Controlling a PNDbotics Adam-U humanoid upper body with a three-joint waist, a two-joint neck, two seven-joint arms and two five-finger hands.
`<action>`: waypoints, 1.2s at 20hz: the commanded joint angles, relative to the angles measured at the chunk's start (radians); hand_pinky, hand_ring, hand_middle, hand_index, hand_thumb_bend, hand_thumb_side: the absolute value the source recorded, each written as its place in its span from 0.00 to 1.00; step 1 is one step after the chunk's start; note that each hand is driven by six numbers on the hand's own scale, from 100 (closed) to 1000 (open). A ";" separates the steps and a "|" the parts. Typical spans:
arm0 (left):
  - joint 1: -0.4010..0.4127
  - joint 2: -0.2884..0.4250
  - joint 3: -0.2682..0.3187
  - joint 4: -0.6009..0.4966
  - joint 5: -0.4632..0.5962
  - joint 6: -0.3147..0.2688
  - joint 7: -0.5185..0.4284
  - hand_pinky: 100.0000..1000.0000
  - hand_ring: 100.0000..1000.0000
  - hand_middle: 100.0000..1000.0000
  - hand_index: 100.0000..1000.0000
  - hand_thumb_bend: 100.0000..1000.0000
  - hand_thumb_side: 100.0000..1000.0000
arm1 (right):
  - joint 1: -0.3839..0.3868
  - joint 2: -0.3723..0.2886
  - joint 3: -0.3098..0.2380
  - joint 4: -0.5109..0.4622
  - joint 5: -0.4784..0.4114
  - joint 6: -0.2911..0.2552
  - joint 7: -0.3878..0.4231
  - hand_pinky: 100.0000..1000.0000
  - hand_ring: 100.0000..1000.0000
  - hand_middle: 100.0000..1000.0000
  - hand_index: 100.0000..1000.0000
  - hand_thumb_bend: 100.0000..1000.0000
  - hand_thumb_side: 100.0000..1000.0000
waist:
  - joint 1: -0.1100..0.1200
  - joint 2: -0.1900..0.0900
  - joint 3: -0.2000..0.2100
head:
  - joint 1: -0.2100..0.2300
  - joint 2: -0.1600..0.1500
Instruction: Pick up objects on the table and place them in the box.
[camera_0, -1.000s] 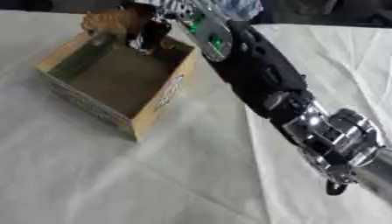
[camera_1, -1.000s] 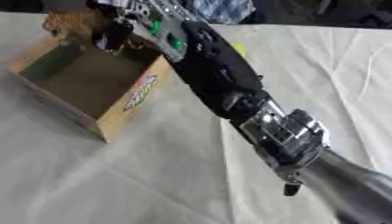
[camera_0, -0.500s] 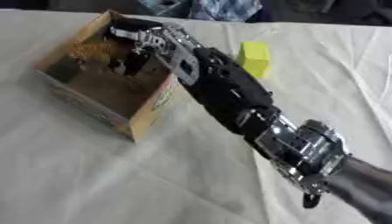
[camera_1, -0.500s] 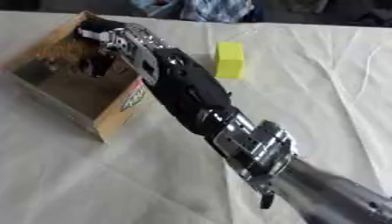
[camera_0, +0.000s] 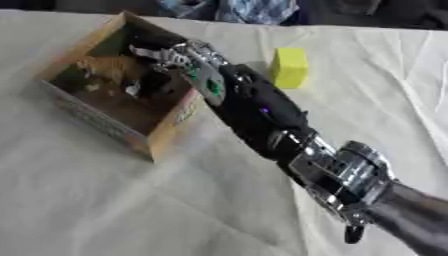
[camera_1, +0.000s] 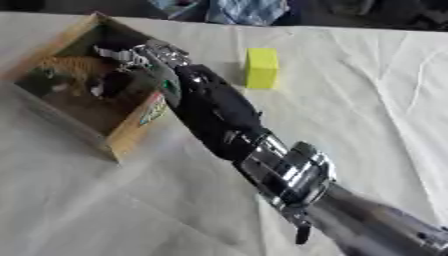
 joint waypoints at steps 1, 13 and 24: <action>-0.013 0.007 -0.001 -0.014 0.003 0.001 -0.007 0.57 0.90 1.00 0.61 0.21 0.99 | -0.025 -0.009 -0.007 -0.013 0.036 -0.032 0.016 0.81 0.79 0.76 0.86 0.05 0.55 | 0.009 -0.017 0.001 | -0.001 -0.004; -0.011 0.005 -0.001 -0.014 0.004 0.003 -0.014 0.57 0.90 1.00 0.61 0.21 0.99 | -0.044 -0.014 -0.020 -0.031 0.245 -0.123 0.030 0.92 0.92 0.85 0.91 0.48 0.57 | 0.009 -0.021 -0.001 | 0.000 -0.007; -0.003 0.013 0.003 -0.014 0.001 0.008 -0.010 0.57 0.90 1.00 0.61 0.21 0.99 | -0.064 -0.079 -0.051 -0.172 0.043 -0.104 0.066 0.91 0.85 0.82 0.94 0.17 0.55 | 0.010 -0.030 -0.020 | 0.036 0.006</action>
